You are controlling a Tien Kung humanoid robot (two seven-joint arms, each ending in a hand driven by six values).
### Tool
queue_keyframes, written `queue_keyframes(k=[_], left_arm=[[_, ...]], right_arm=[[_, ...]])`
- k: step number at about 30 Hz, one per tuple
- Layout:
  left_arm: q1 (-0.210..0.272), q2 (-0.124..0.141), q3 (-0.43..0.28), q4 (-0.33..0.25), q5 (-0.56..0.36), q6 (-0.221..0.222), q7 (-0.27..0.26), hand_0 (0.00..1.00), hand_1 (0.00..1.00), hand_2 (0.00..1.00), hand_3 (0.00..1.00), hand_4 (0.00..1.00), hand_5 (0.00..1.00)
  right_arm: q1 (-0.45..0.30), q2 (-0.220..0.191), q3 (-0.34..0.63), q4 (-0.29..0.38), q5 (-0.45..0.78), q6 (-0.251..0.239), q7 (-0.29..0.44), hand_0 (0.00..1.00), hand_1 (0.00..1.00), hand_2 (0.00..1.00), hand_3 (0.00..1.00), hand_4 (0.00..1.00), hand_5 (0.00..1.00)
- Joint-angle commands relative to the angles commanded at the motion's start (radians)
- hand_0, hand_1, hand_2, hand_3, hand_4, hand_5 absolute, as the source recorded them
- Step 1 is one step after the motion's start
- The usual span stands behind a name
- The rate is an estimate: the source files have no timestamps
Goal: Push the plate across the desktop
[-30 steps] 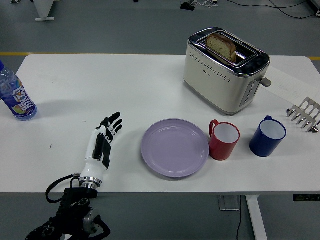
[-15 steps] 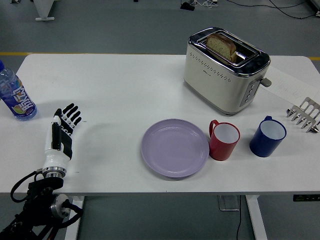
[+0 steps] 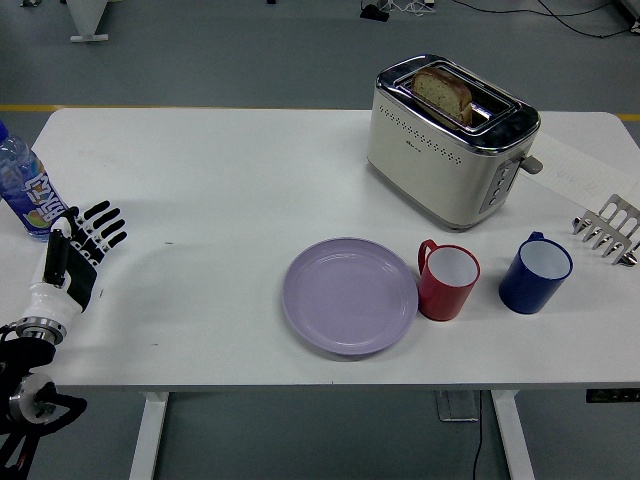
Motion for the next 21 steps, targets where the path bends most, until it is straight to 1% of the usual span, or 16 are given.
queue_keyframes(k=[2,7,11,21], left_arm=[[0.0,0.006,-0.013,0.0,-0.008,-0.001,0.004,0.735,0.741,0.723,0.677,0.497,0.998],[0.004,0.032,-0.058,0.003,-0.015,-0.002,0.012,0.733,0.742,0.721,0.679,0.504,0.998],[0.005,0.042,-0.067,0.005,-0.017,-0.003,0.012,0.733,0.742,0.721,0.679,0.504,0.998],[0.01,0.046,-0.089,0.019,-0.017,-0.001,0.013,0.73,0.741,0.717,0.677,0.517,0.998]], right_arm=[[0.0,0.0,0.0,0.0,0.001,-0.001,0.0,0.552,0.451,0.59,0.584,0.309,0.48],[0.0,0.0,-0.001,0.0,0.003,-0.001,-0.002,0.552,0.451,0.59,0.584,0.308,0.479],[0.0,0.001,-0.001,0.001,0.003,-0.001,-0.002,0.552,0.451,0.59,0.584,0.308,0.479],[0.004,0.001,-0.001,0.001,0.004,-0.001,-0.002,0.552,0.451,0.59,0.584,0.307,0.479]])
